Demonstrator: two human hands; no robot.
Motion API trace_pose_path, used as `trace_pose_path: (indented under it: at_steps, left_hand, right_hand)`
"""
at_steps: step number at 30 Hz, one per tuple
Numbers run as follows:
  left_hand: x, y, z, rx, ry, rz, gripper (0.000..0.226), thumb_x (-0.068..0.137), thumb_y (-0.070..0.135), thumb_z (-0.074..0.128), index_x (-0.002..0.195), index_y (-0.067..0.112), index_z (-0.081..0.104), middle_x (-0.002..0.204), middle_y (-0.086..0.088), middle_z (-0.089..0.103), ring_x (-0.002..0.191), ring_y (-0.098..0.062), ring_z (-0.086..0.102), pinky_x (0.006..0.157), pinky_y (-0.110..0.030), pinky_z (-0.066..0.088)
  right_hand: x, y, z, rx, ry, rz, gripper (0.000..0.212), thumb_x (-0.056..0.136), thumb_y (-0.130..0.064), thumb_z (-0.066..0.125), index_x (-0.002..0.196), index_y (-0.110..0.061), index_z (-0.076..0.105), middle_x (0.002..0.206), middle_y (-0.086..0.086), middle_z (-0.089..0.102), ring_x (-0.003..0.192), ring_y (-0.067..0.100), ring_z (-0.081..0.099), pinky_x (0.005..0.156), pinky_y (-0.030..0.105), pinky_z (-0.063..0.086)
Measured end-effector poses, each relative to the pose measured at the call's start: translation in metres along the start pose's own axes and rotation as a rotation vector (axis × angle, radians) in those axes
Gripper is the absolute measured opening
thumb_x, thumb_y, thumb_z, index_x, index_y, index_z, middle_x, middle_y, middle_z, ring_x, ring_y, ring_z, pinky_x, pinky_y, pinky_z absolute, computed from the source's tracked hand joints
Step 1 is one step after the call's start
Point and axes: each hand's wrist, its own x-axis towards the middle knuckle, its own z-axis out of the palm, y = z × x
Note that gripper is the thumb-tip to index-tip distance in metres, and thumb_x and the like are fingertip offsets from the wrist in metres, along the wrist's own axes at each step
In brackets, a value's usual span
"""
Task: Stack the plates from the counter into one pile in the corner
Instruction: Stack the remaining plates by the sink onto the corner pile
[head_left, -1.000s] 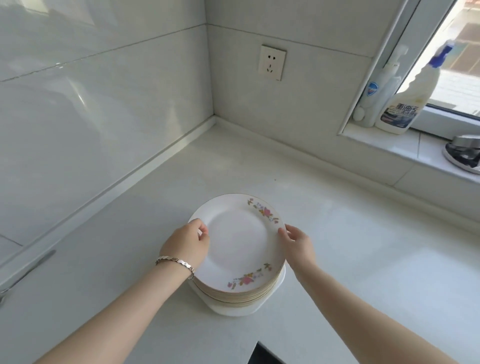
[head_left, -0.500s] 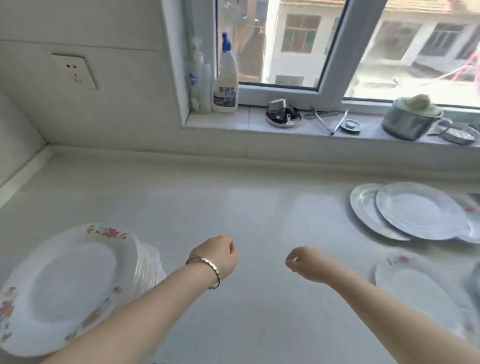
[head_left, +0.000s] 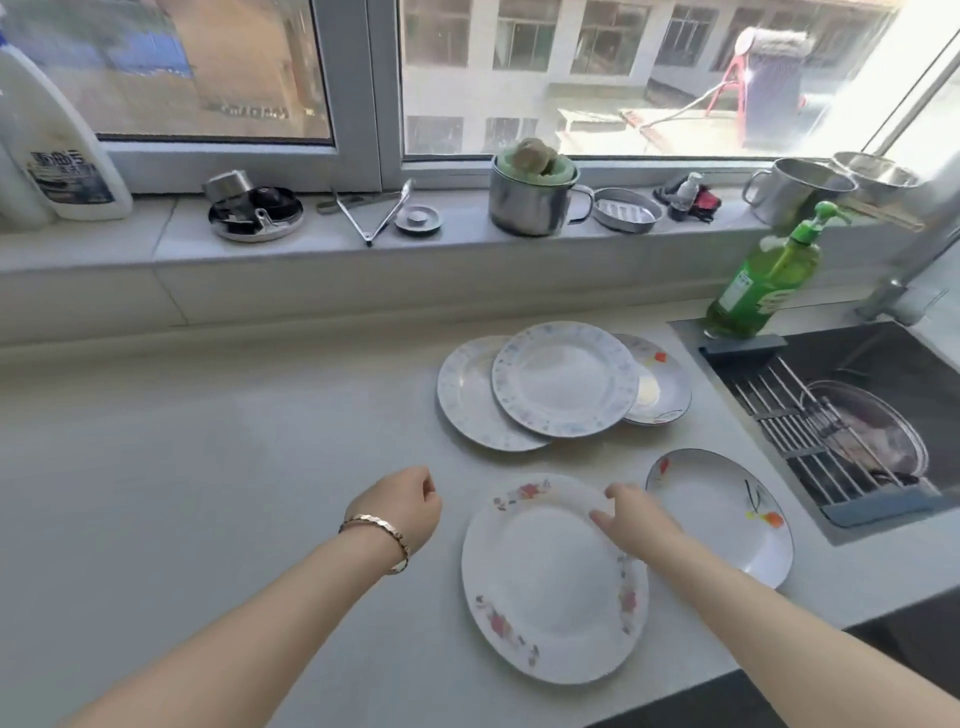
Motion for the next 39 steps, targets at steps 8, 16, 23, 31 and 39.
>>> trace_pose_path:
  at_steps: [8,16,23,31,39]
  left_hand:
    - [0.024,0.019,0.009,-0.016,0.027,-0.105,0.013,0.090,0.021,0.039,0.085,0.021,0.051,0.088,0.000,0.061,0.087,-0.025,0.062,0.075,-0.030,0.048]
    - [0.031,0.001,0.009,-0.107,0.016,-0.205,0.019,0.088,0.017,0.038,0.073,0.024,0.049,0.083,-0.003,0.065,0.081,-0.028,0.065,0.074,-0.033,0.054]
    - [0.010,-0.033,-0.002,-0.196,0.072,-0.291,0.022,0.088,0.017,0.041,0.069,0.025,0.048,0.080,-0.002,0.065,0.084,-0.028,0.069,0.076,-0.036,0.054]
    - [-0.037,-0.125,-0.042,-0.249,0.237,-0.448,0.017,0.088,0.016,0.043,0.077,0.016,0.056,0.083,-0.010,0.069,0.084,-0.031,0.069,0.076,-0.039,0.054]
    - [-0.123,-0.281,-0.109,-0.299,0.435,-0.635,0.020,0.089,0.018,0.042,0.073,0.020,0.053,0.085,-0.009,0.070,0.084,-0.030,0.069,0.074,-0.036,0.054]
  right_hand:
    - [0.053,0.020,0.010,0.090,-0.127,0.006,0.057,0.091,-0.040,0.052,0.137,-0.008,0.038,0.139,0.011,0.046,0.128,0.027,0.046,0.101,0.034,0.040]
    - [0.064,0.022,0.002,0.202,-0.142,-0.132,0.040,0.088,-0.046,0.055,0.090,-0.006,0.056,0.088,0.005,0.056,0.082,0.022,0.054,0.066,0.027,0.036]
    - [0.048,-0.017,-0.046,0.447,-0.014,-0.271,0.045,0.082,-0.033,0.067,0.054,-0.016,0.037,0.056,-0.003,0.037,0.053,0.012,0.034,0.049,0.026,0.024]
    - [0.007,-0.125,-0.042,0.860,-0.052,-0.248,0.038,0.086,-0.035,0.060,0.066,-0.004,0.049,0.070,0.009,0.049,0.062,0.020,0.046,0.055,0.026,0.033]
    - [-0.066,-0.315,0.025,0.933,-0.206,-0.333,0.043,0.089,-0.038,0.055,0.090,0.004,0.063,0.086,0.010,0.058,0.076,0.021,0.053,0.071,0.031,0.041]
